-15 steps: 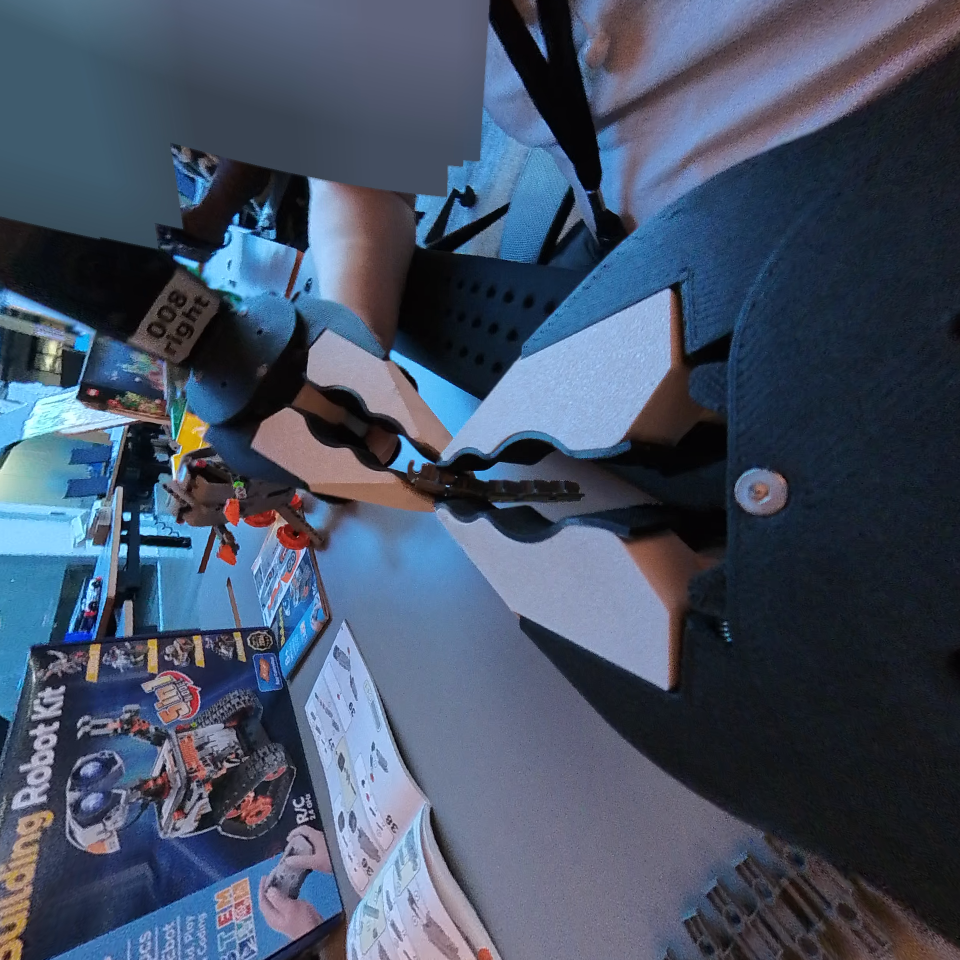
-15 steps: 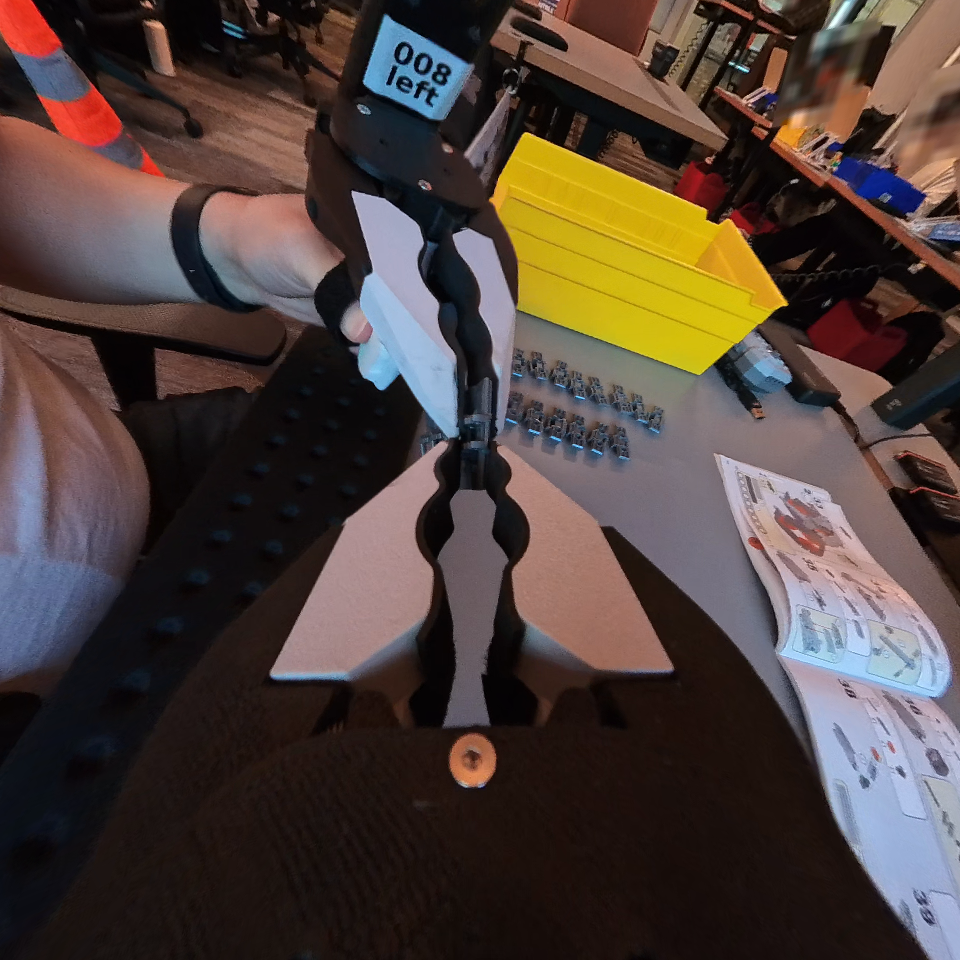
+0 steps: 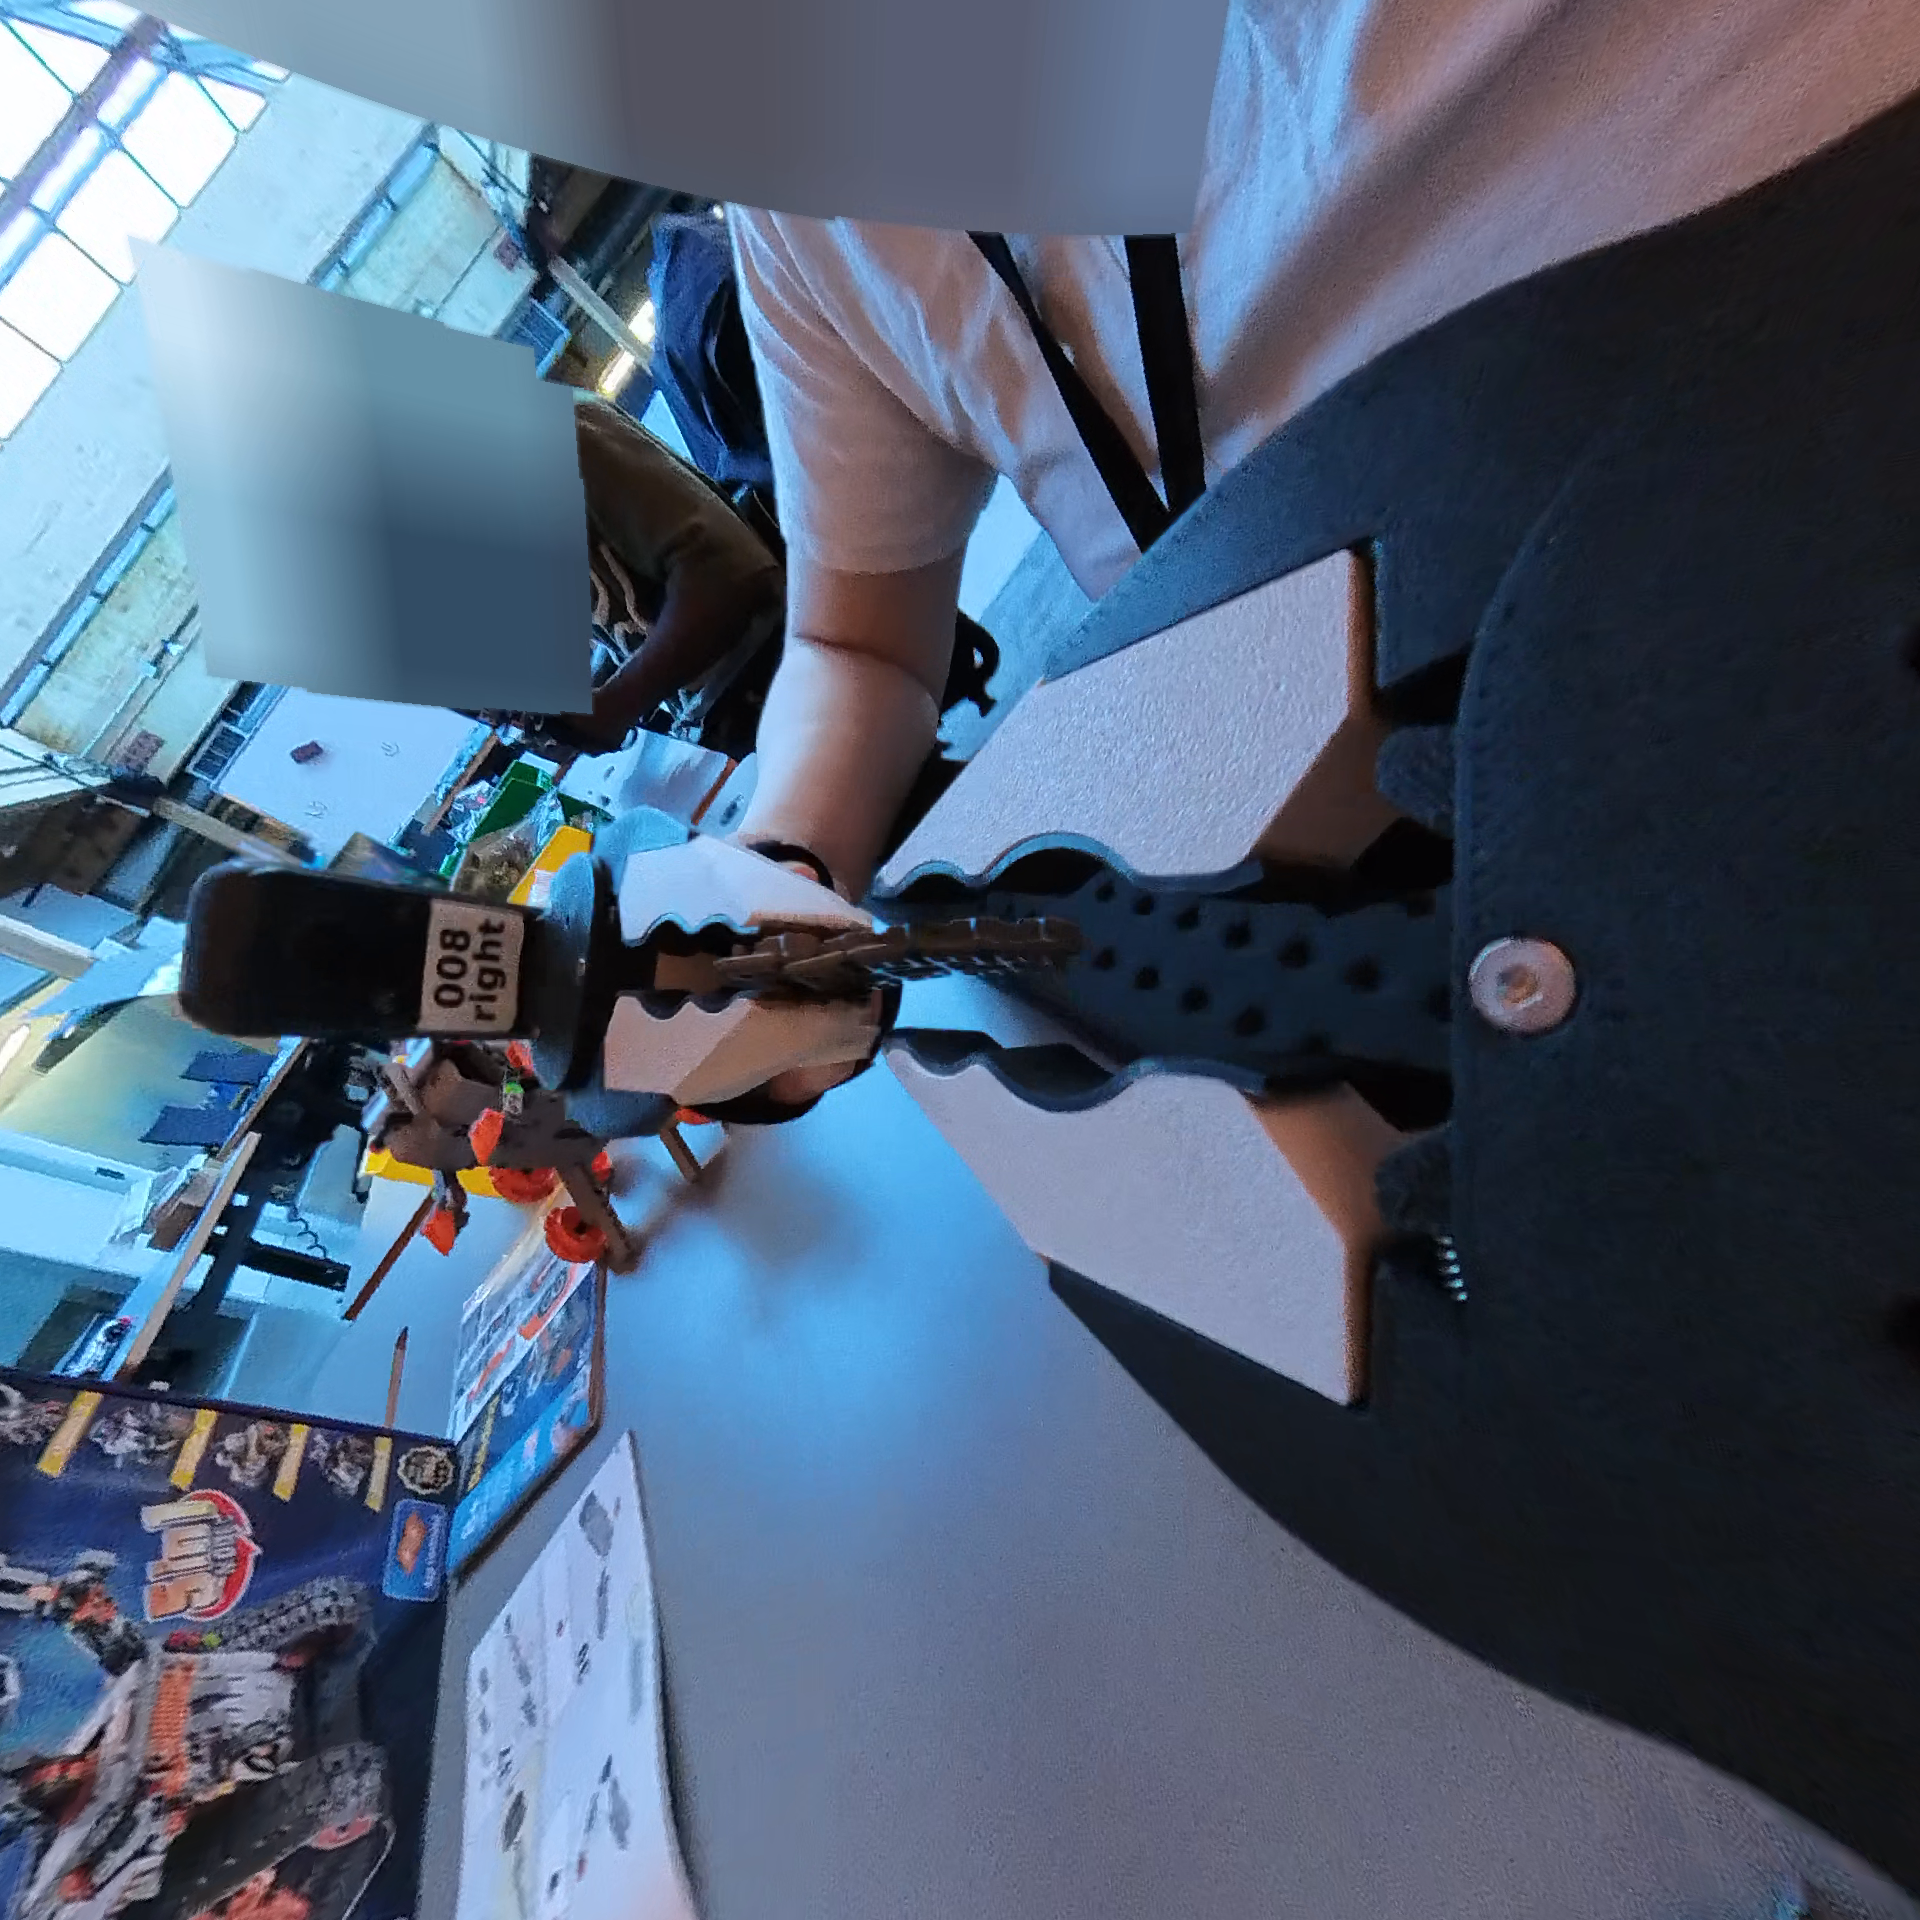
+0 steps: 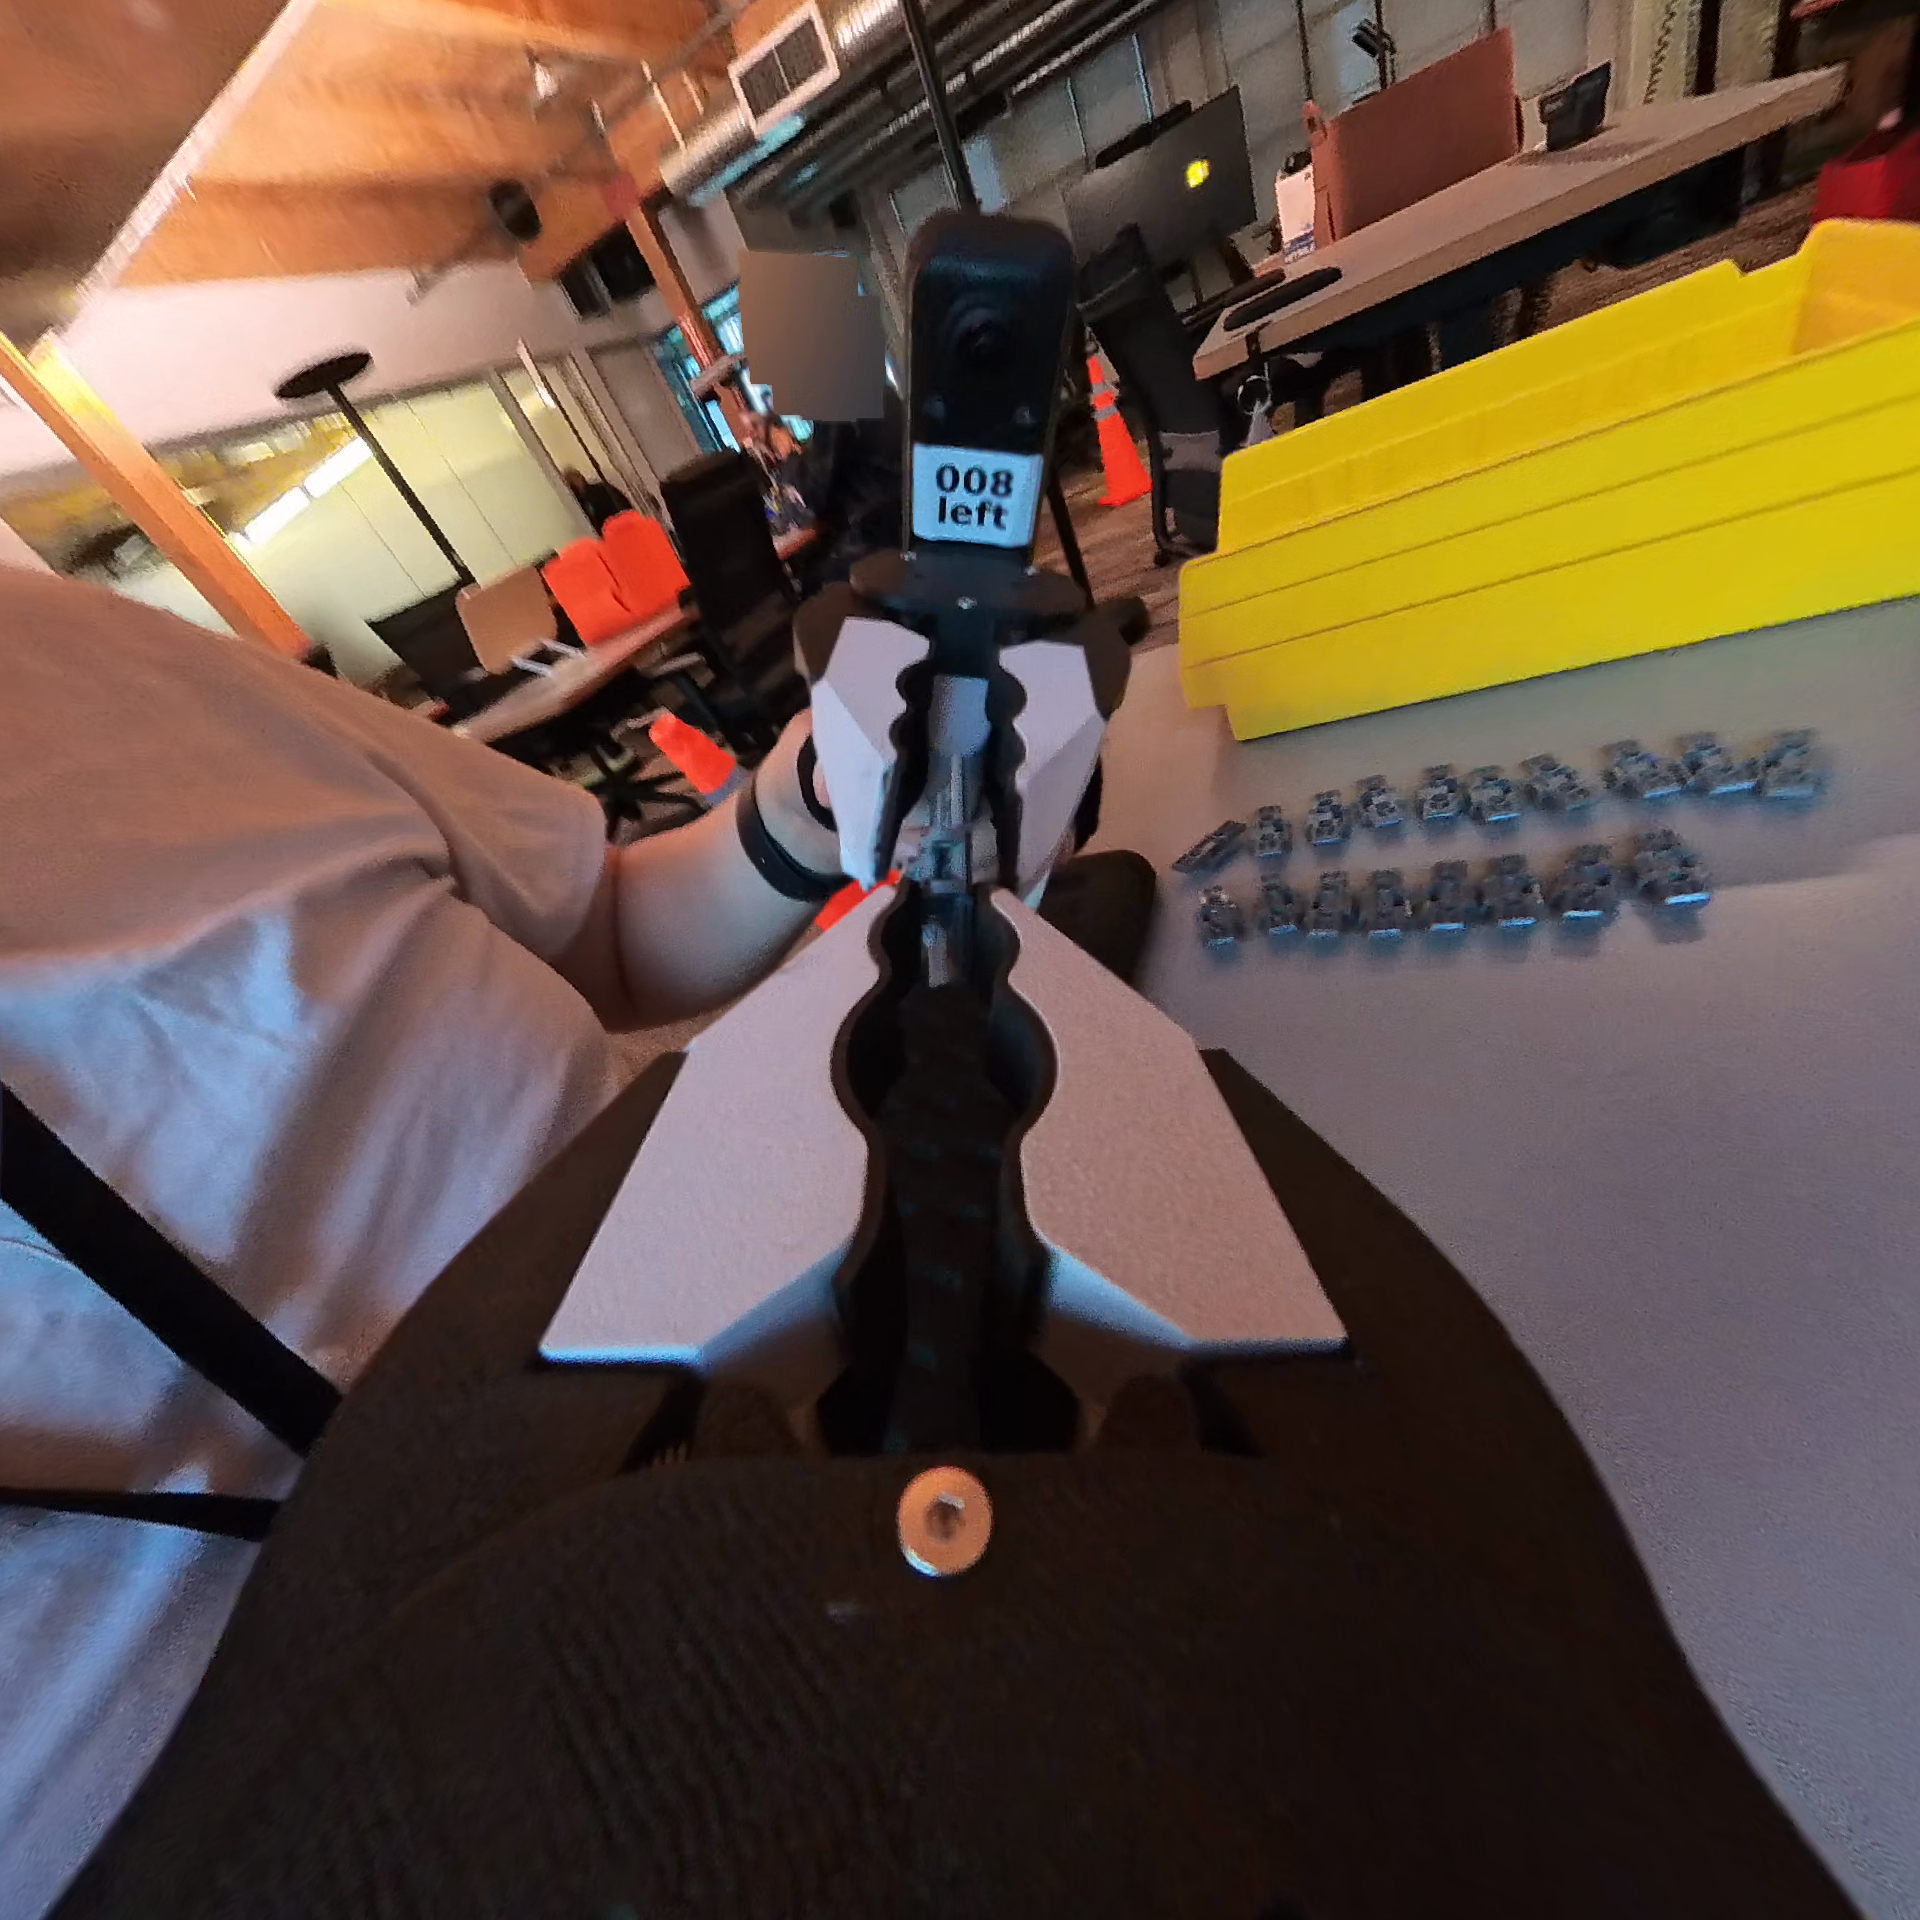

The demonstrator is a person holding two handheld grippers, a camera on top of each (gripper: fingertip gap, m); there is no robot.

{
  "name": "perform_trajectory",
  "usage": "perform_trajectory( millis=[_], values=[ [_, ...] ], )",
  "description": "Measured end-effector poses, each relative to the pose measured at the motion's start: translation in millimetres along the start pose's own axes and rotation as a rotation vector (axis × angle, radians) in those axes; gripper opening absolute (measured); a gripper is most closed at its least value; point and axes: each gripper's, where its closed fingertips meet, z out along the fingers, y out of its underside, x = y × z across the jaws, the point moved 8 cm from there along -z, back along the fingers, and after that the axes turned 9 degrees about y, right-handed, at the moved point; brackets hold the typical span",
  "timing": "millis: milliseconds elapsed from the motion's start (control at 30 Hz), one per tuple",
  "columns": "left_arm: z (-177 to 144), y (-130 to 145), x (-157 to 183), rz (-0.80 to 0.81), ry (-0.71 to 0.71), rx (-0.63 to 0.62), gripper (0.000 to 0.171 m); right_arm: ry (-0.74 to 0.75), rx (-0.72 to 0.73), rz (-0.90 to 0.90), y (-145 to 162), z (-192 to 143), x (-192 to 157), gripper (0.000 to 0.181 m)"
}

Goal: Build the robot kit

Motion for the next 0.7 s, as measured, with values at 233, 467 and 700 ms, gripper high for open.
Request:
perform_trajectory(
  millis=[233, 467, 700],
  values=[
    [7, 2, -3, -0.065, 0.015, 0.054, 0.007, -0.021, 0.018, 0.092, 1, -2, 6, 0.006],
    [7, -1, -2, -0.115, -0.012, 0.046, 0.007, -0.073, 0.033, 0.202, 3, -1, 12, 0.006],
    [5, 7, -14, -0.258, -0.024, 0.053, 0.006, -0.027, -0.022, 0.243, 9, 1, 19, 0.006]
  ],
)
